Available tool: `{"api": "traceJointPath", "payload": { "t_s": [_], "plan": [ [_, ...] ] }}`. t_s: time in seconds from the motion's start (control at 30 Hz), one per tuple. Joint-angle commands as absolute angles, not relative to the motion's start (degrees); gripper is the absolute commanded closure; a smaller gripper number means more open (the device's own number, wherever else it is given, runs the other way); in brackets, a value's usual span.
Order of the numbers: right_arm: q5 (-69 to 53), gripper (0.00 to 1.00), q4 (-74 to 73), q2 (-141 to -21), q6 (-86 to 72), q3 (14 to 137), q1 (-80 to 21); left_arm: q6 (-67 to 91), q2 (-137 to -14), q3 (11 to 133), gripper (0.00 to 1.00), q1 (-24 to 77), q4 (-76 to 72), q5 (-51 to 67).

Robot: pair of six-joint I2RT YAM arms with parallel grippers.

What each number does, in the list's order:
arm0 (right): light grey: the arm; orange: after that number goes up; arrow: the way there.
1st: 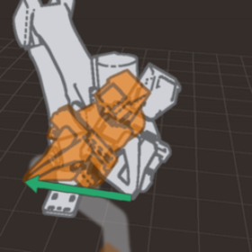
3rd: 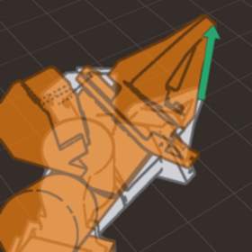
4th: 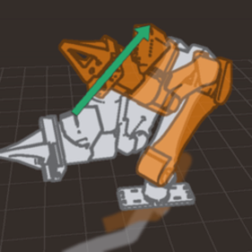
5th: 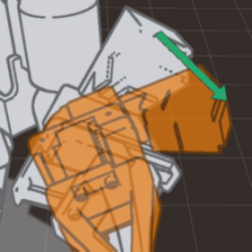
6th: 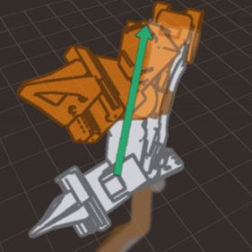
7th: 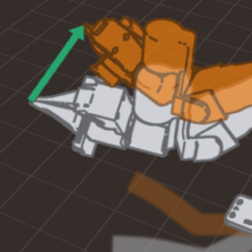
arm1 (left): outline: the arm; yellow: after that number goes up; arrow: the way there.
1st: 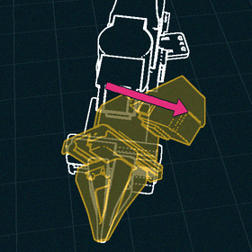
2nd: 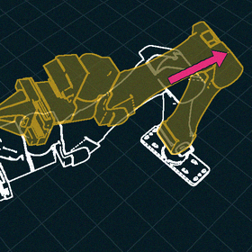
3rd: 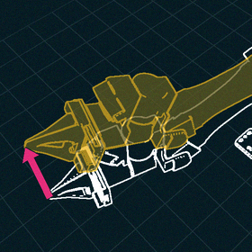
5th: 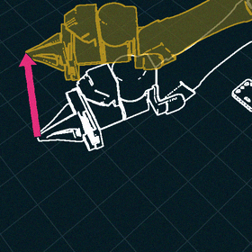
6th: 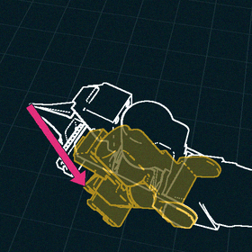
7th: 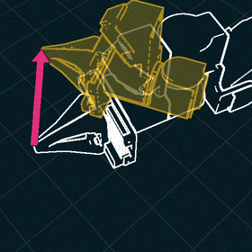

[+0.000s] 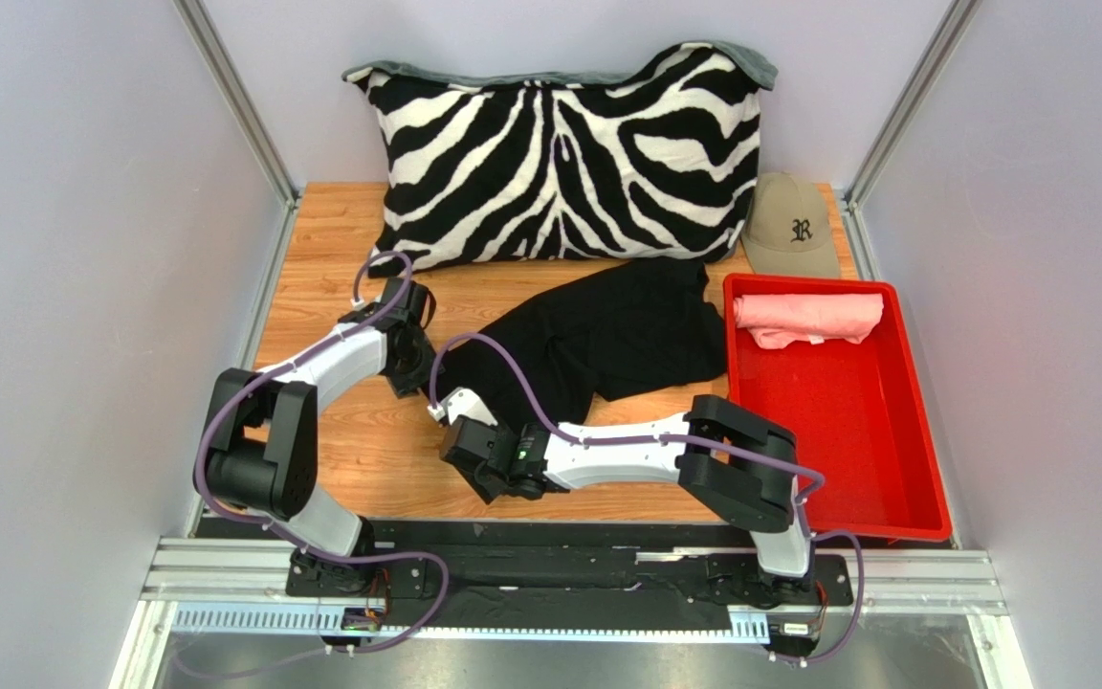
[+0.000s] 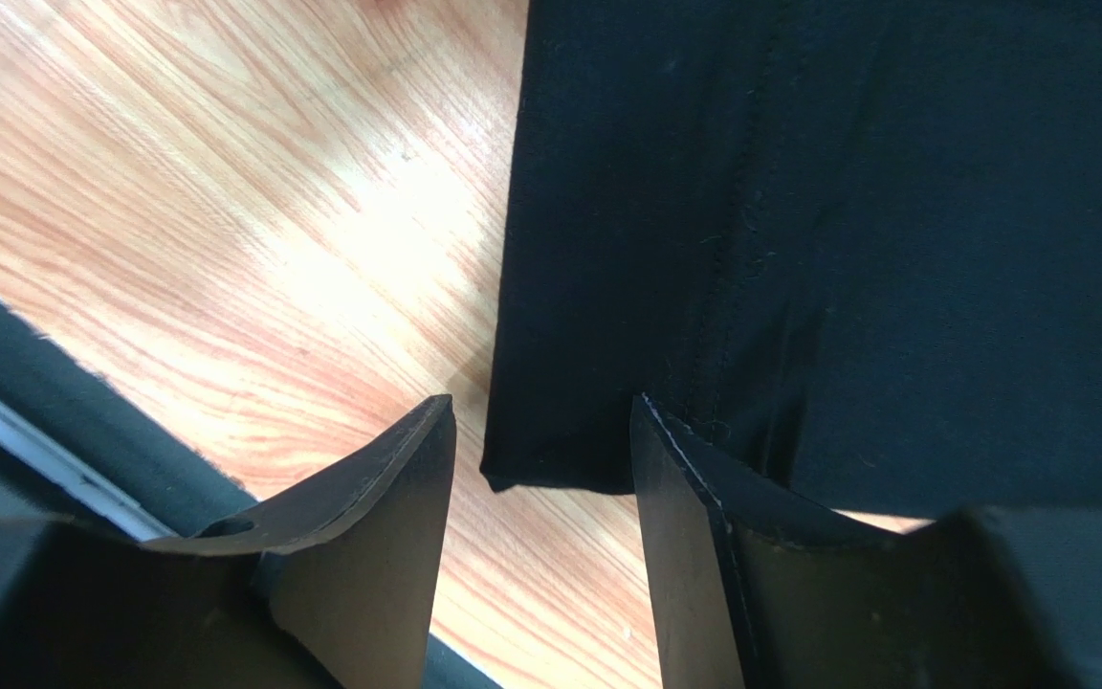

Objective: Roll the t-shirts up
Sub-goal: Roll the T-shirt to the center of the board.

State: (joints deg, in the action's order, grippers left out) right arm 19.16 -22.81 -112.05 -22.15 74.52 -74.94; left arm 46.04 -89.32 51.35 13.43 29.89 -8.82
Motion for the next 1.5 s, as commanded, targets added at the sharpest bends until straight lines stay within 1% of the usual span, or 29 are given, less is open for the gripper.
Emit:
{"api": "traceJointPath", "payload": {
  "t_s": [0.0, 0.1, 0.13, 0.2, 0.27, 0.3, 0.37, 0.4, 0.43, 0.47, 0.57, 0.67, 0.77, 0.87, 0.9, 1.0, 1.07, 1.23, 1.47],
  "plan": [
    [18.6, 0.48, -21.1, -113.6, -21.7, 76.5, -75.1, 44.1, -90.3, 53.2, 0.5, 13.4, 29.9, -9.5],
    [17.5, 0.53, -20.6, -113.3, -22.0, 75.9, -74.8, 44.5, -91.9, 53.4, 0.5, 13.4, 29.8, -9.1],
    [16.8, 0.57, -20.4, -113.2, -22.2, 75.8, -74.4, 44.6, -92.3, 53.8, 0.5, 13.4, 30.1, -9.4],
    [14.1, 0.6, -19.9, -112.9, -22.7, 75.2, -73.6, 44.8, -92.8, 54.3, 0.51, 13.4, 30.1, -9.7],
    [11.8, 0.7, -19.2, -112.4, -23.1, 74.8, -72.4, 45.0, -93.5, 54.8, 0.52, 13.4, 30.5, -9.9],
    [11.0, 0.72, -18.9, -111.8, -23.0, 74.4, -72.2, 45.1, -93.7, 55.4, 0.53, 13.4, 30.9, -10.0],
    [9.0, 0.78, -18.3, -110.9, -22.5, 74.1, -71.6, 45.3, -93.8, 55.5, 0.59, 13.4, 30.9, -10.5],
    [8.0, 0.79, -17.9, -110.1, -22.3, 73.9, -71.5, 45.4, -93.8, 55.5, 0.64, 13.4, 30.8, -10.7],
    [6.9, 0.8, -17.7, -109.9, -22.2, 73.8, -70.9, 45.3, -93.7, 55.5, 0.71, 13.4, 30.8, -10.7],
    [4.0, 0.81, -17.1, -109.5, -22.1, 73.8, -70.7, 45.3, -93.5, 55.5, 0.74, 13.4, 31.2, -11.0],
    [-2.1, 0.83, -15.6, -108.7, -22.7, 73.2, -69.8, 45.6, -92.5, 55.9, 0.8, 13.4, 32.9, -12.3],
    [-5.3, 0.85, -14.1, -108.6, -23.9, 72.8, -69.4, 45.4, -91.3, 56.7, 0.81, 13.4, 34.9, -13.2],
    [-8.7, 0.86, -11.3, -108.5, -26.6, 71.2, -68.5, 44.9, -89.7, 56.6, 0.78, 13.4, 35.5, -11.9],
    [-12.8, 0.88, -8.1, -108.3, -30.9, 69.4, -66.2, 43.6, -87.3, 55.9, 0.61, 13.4, 35.3, -10.1],
    [-13.9, 0.88, -7.3, -108.3, -32.3, 68.8, -65.5, 43.2, -86.7, 55.7, 0.54, 13.4, 35.5, -9.7],
    [-17.4, 0.88, -3.1, -107.8, -36.2, 66.1, -63.2, 43.2, -84.0, 53.1, 0.48, 11.9, 35.5, -5.9],
    [-18.3, 0.88, -1.1, -107.6, -38.2, 64.9, -62.1, 43.9, -81.2, 49.6, 0.47, 9.6, 34.0, -1.9],
    [-19.9, 0.89, 3.3, -106.4, -41.3, 61.2, -60.1, 44.8, -76.7, 45.3, 0.46, 8.2, 32.6, 1.4],
    [-21.7, 0.91, 8.3, -104.9, -44.9, 58.2, -58.3, 49.7, -75.5, 38.2, 0.42, 8.2, 24.5, 8.2]
  ]
}}
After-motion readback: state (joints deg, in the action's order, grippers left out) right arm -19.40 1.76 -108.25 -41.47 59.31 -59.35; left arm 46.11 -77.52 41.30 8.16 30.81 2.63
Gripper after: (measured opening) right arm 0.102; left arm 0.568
